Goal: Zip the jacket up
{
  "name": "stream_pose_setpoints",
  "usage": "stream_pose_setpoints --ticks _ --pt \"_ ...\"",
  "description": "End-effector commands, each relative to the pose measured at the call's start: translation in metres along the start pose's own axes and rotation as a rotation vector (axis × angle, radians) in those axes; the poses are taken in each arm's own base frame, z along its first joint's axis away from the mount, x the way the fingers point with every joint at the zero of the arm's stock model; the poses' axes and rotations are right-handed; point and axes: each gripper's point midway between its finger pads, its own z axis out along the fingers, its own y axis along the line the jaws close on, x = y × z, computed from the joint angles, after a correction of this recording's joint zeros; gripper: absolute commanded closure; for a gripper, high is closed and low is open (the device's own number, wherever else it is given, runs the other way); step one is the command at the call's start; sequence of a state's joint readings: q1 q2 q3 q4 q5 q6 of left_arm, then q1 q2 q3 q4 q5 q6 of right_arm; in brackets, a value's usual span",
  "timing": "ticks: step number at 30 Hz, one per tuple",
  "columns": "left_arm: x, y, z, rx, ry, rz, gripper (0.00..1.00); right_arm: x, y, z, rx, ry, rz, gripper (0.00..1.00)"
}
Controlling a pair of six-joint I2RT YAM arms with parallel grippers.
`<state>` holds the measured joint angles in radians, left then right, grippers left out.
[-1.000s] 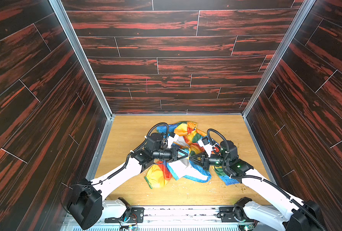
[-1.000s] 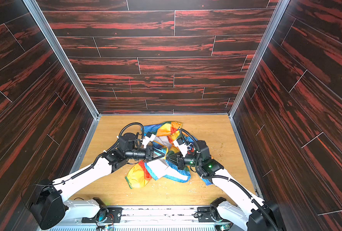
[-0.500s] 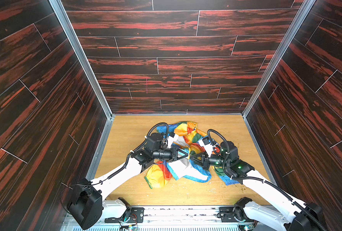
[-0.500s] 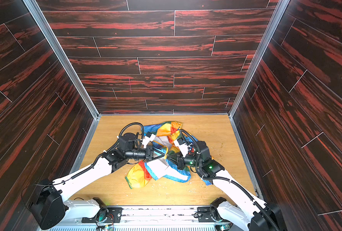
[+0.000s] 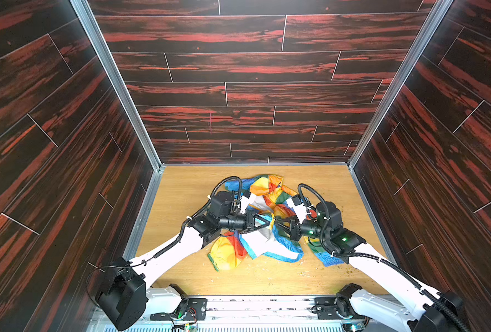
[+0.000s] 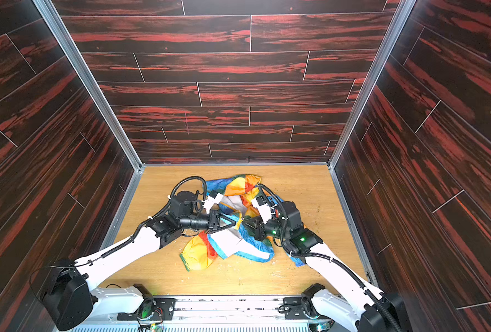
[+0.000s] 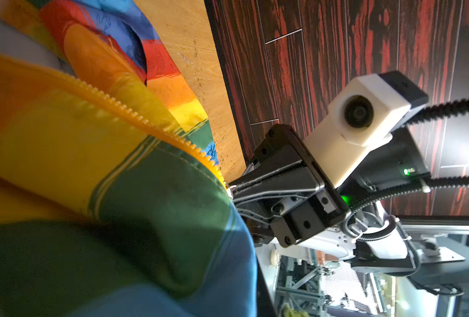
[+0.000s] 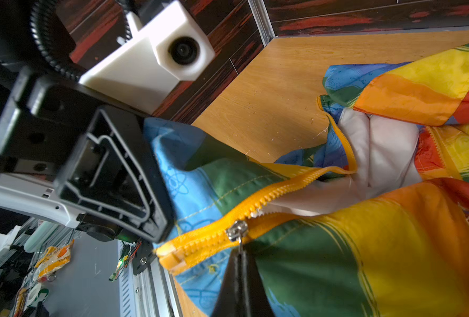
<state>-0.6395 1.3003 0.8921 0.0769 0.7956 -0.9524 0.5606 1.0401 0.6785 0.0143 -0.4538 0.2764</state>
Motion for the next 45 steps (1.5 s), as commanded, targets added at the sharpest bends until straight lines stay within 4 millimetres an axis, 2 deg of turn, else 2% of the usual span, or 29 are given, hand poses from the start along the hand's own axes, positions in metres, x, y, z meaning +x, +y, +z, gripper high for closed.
stream_pose_setpoints --ticks 1,3,6,7,8,11,16,18,23,26,32,37,45 --pt "-0.005 -0.020 -0.006 0.041 -0.021 0.042 0.56 0.000 0.002 0.006 0.010 0.031 -0.007 1.00" --pt "-0.008 -0.021 -0.007 0.034 -0.040 0.037 0.43 0.003 0.004 0.009 0.008 0.047 -0.008 1.00" --pt "-0.009 -0.019 -0.013 -0.004 -0.063 0.029 0.30 0.005 0.003 0.012 0.007 0.049 0.000 1.00" --pt "-0.009 -0.017 -0.015 -0.022 -0.069 0.022 0.15 0.005 0.004 0.013 0.005 0.048 -0.001 1.00" --pt "-0.007 -0.013 -0.017 -0.045 -0.075 0.009 0.10 0.004 0.004 0.014 0.003 0.045 0.001 1.00" --pt "0.000 -0.001 -0.022 -0.077 -0.086 -0.050 0.07 0.003 0.005 0.016 -0.004 0.043 0.004 1.00" --pt "0.013 0.025 -0.034 -0.161 -0.140 -0.123 0.06 0.001 0.005 0.019 -0.013 0.040 0.012 1.00" --pt "0.013 0.028 -0.034 -0.146 -0.163 -0.164 0.05 0.001 0.006 0.020 -0.016 0.039 0.013 1.00" --pt "0.007 0.024 -0.030 -0.059 -0.224 -0.219 0.05 0.000 0.006 0.021 -0.022 0.031 0.022 1.00" --pt "-0.001 0.012 -0.028 -0.006 -0.259 -0.214 0.05 0.000 0.008 0.021 -0.029 0.033 0.024 1.00" --pt "-0.004 -0.005 -0.005 0.046 -0.248 -0.203 0.05 -0.001 0.010 0.021 -0.033 0.032 0.023 1.00" --pt "-0.001 -0.004 0.012 0.061 -0.225 -0.213 0.12 -0.001 0.011 0.020 -0.032 0.028 0.023 1.00" --pt "-0.003 0.005 0.011 0.033 -0.260 -0.210 0.28 0.001 0.013 0.017 -0.037 0.028 0.023 1.00"
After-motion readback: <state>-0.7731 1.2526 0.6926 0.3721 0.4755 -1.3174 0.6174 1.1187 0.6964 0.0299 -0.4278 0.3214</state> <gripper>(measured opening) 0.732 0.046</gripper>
